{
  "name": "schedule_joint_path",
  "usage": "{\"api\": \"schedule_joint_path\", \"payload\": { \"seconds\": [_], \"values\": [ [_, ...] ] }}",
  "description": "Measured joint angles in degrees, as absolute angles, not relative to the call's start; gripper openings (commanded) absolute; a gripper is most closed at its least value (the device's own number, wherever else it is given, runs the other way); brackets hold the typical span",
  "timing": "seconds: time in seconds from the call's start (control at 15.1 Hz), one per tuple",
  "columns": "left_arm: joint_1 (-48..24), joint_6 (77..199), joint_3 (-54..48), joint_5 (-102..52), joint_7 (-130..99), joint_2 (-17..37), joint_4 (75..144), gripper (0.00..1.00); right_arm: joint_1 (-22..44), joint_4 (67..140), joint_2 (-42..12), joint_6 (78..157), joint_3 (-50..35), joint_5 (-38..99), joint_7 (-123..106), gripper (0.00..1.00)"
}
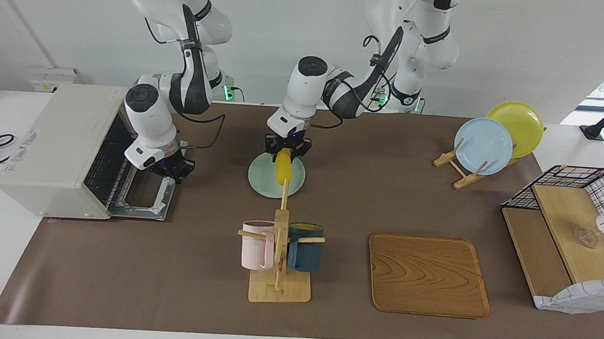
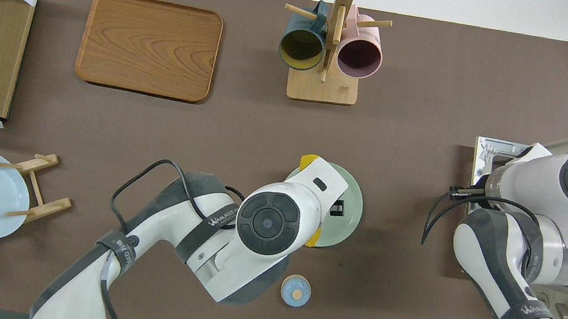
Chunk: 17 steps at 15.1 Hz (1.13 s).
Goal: Put corn in oven
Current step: 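Lower the corn onto the green plate while the right gripper opens the oven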
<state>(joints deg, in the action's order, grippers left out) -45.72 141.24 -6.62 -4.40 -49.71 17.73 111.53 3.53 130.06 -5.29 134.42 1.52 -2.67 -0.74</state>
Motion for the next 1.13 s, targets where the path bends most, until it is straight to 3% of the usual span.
{"api": "schedule_joint_path", "payload": {
  "seconds": [0.33, 0.4, 0.46, 0.53, 0.66, 0.73, 0.8, 1.13],
  "values": [
    [-46.02, 142.05, -6.18, -4.40, -49.71, 18.87, 111.38, 0.04, 7.37, 129.48, -5.66, 134.93, 1.59, -1.71, 3.70, 0.00],
    [-46.02, 142.06, -6.11, -4.40, -49.71, 18.87, 111.38, 0.41, 8.15, 129.02, -5.68, 134.87, 1.58, -1.16, 4.17, 0.00],
    [-46.02, 142.07, -6.07, -4.40, -49.71, 18.87, 111.37, 0.99, 8.58, 128.39, -5.74, 134.62, 1.59, -1.04, 4.42, 0.00],
    [-46.02, 142.08, -6.04, -4.40, -49.70, 18.87, 111.35, 1.00, 8.69, 127.53, -5.83, 133.85, 1.59, -1.02, 4.46, 0.00],
    [-46.02, 142.09, -6.01, -4.40, -49.70, 18.86, 111.24, 1.00, 8.68, 125.45, -6.10, 131.59, 1.76, -0.94, 4.46, 0.27],
    [-46.01, 142.09, -5.96, -4.40, -49.70, 18.87, 111.24, 1.00, 8.68, 124.56, -6.24, 130.81, 1.85, -0.65, 4.46, 0.47],
    [-46.00, 142.09, -5.89, -4.40, -49.70, 18.86, 111.21, 1.00, 8.68, 123.94, -6.38, 130.43, 1.92, -0.18, 4.46, 0.55],
    [-42.97, 138.16, -5.14, -4.40, -47.54, 16.66, 110.08, 1.00, 8.68, 121.37, -6.56, 127.87, 1.95, 0.17, 4.46, 0.56]
  ]
}}
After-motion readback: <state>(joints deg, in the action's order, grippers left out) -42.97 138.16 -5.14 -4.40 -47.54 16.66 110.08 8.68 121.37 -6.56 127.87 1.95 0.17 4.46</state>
